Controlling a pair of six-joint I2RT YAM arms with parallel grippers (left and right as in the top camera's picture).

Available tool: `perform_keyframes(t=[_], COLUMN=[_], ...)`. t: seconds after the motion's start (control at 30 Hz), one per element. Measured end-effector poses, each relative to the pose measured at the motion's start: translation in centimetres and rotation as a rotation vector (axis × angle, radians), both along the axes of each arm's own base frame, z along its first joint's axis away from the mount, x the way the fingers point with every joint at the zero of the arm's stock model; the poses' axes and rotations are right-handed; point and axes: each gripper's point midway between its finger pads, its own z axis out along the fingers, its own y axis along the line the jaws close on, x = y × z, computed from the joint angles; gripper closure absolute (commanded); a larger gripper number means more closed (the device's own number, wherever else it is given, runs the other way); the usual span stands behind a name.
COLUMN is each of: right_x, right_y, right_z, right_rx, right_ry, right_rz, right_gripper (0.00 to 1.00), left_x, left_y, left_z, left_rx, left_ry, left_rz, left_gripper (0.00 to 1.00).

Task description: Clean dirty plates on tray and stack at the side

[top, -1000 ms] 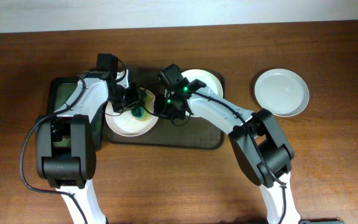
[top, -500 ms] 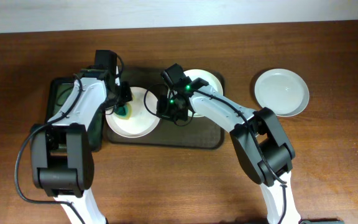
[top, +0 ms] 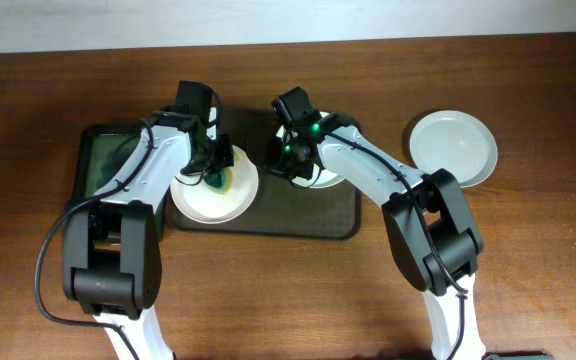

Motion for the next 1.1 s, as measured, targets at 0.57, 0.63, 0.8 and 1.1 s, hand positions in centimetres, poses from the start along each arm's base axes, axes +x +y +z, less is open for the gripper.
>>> perform_keyframes(t=[0.57, 0.63, 0.8, 1.1], right_x=[-1.6, -1.8, -1.8, -2.1], right_y=[2.3, 2.6, 2.6, 2.7], right_z=[0.0, 0.1, 0.1, 0.1], right_rx=[-0.004, -0.004, -0.005, 0.008], right_ry=[-0.019, -0.026, -0.028, -0.016], right_rz=[0.077, 0.094, 0.096, 0.105], right_gripper=[0.45, 0.44, 0.51, 0.52], left_x=[-0.6, -0.6, -0.6, 0.2], left_y=[-0.4, -0.5, -0.5, 1.6], left_z=[-2.8, -2.8, -2.8, 2.6], left_rx=[-0.046, -0.049, -0.05, -0.102], left_ry=[-0.034, -0.033, -0.034, -0.125], left_rz=[-0.012, -0.012, -0.013, 0.037], left_gripper=[1.0, 1.0, 1.0, 1.0])
